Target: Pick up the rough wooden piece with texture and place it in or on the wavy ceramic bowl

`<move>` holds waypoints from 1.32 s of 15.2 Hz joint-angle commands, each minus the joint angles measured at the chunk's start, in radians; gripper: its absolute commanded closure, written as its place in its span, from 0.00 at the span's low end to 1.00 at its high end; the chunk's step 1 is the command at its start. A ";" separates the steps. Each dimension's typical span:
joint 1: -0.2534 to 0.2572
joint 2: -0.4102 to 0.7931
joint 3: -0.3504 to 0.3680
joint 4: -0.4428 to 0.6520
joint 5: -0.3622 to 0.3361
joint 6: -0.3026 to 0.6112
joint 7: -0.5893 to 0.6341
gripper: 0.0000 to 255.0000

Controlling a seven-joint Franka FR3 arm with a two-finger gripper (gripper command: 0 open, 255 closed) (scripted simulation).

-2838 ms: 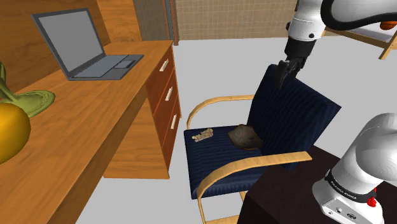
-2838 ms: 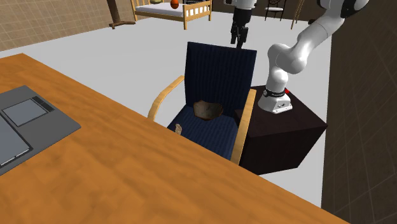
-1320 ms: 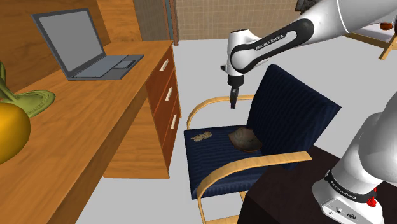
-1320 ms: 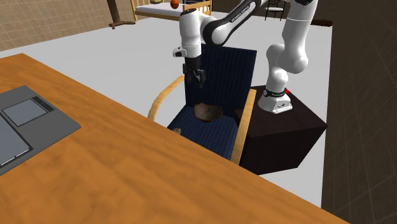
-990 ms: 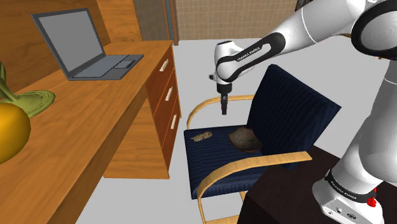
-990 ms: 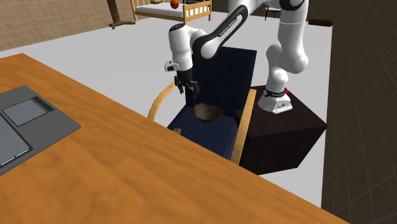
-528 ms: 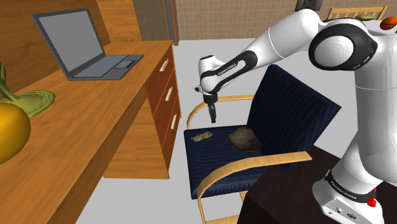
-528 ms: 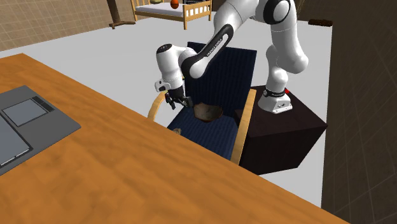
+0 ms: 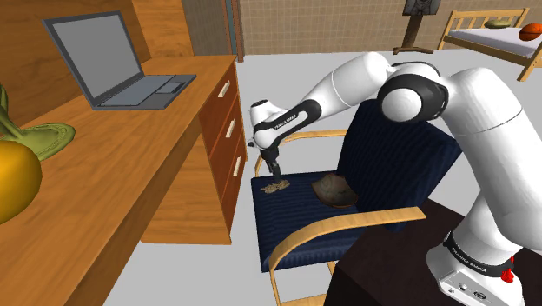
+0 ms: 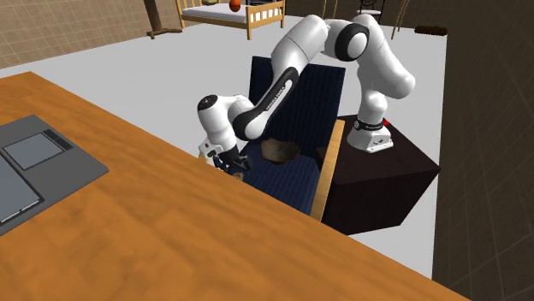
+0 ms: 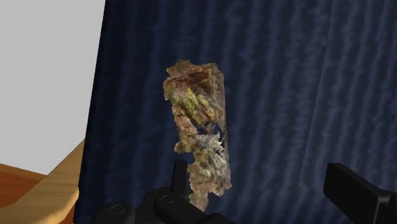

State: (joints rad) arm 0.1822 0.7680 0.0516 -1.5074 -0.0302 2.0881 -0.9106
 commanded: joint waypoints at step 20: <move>0.015 0.126 0.010 0.061 -0.017 0.053 -0.034 1.00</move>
State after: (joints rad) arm 0.1967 0.8909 0.0602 -1.4457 -0.0481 2.1431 -0.9440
